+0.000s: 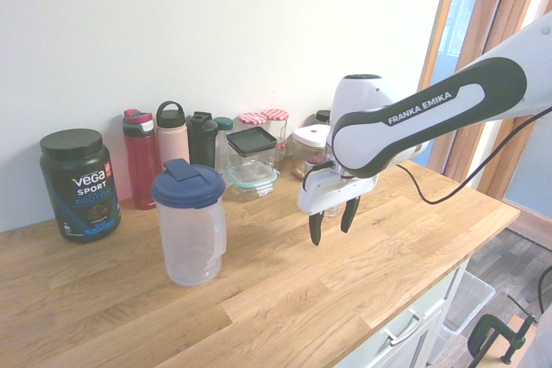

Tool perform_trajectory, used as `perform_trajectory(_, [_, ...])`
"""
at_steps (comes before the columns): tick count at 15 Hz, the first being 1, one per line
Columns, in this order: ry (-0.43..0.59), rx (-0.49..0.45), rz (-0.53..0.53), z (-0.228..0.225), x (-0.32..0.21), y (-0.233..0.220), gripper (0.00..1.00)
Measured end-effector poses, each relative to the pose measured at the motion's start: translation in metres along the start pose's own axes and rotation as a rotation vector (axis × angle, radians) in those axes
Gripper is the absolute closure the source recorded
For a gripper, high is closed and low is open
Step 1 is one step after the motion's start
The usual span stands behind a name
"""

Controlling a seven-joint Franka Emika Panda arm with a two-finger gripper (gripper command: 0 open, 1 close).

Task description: Pour me some water

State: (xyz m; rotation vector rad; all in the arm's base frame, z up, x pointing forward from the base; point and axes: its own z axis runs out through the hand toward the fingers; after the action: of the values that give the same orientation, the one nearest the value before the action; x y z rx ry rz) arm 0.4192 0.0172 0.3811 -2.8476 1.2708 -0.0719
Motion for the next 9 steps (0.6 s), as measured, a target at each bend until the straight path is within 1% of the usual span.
perform_trajectory(6, [0.014, 0.005, 0.001, -0.006, -0.006, -0.001, 0.0])
perform_trajectory(7, [0.024, 0.009, -0.006, -0.012, -0.016, -0.001, 0.0])
perform_trajectory(9, [0.058, 0.024, -0.039, -0.028, -0.056, -0.004, 0.0])
